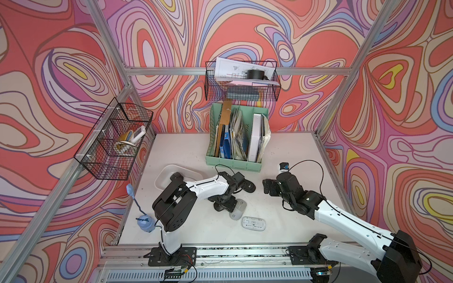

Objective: Put the mouse in the storage box
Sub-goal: Pick up the mouse from the center of the board.

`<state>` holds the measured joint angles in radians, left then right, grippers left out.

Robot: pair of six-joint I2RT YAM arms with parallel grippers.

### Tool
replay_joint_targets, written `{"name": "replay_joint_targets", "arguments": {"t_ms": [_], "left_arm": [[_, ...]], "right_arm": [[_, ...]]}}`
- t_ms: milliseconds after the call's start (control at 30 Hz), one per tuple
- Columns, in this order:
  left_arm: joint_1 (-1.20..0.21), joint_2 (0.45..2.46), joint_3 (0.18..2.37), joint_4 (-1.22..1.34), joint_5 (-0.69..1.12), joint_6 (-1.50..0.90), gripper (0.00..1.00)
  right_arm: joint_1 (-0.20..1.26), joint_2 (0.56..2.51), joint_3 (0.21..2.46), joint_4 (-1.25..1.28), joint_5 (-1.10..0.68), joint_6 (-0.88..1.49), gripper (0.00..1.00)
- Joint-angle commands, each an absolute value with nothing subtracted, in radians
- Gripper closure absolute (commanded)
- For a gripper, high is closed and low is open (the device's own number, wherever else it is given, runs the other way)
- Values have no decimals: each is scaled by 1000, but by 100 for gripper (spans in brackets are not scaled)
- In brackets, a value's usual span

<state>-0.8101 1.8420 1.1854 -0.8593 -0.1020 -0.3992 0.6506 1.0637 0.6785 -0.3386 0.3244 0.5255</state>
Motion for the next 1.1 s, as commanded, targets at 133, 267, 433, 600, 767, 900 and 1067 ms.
{"name": "replay_joint_targets", "arguments": {"t_ms": [133,267,433,600,767,900,1067], "left_arm": [[-805,1868,1175,-814,-65,-403,21],[-805,1863,1159,-806,-61,-421,27],[-805,1851,1150,-802,-77,-448,39],[-805,1793,1118,-787,-58,-458,41],[-805,1747,1112,-796,-68,-482,42],[-806,1718,1108,-797,-62,-504,44],[-805,1663,1101,-798,-44,-530,45]], "right_arm": [[652,1053,667,-325,324,527,9],[652,1054,667,-324,327,526,9],[652,1053,655,-316,324,533,10],[652,1034,646,-319,324,535,10],[652,1041,650,-320,324,531,10],[652,1039,641,-308,325,536,10],[652,1027,628,-307,323,538,9]]}}
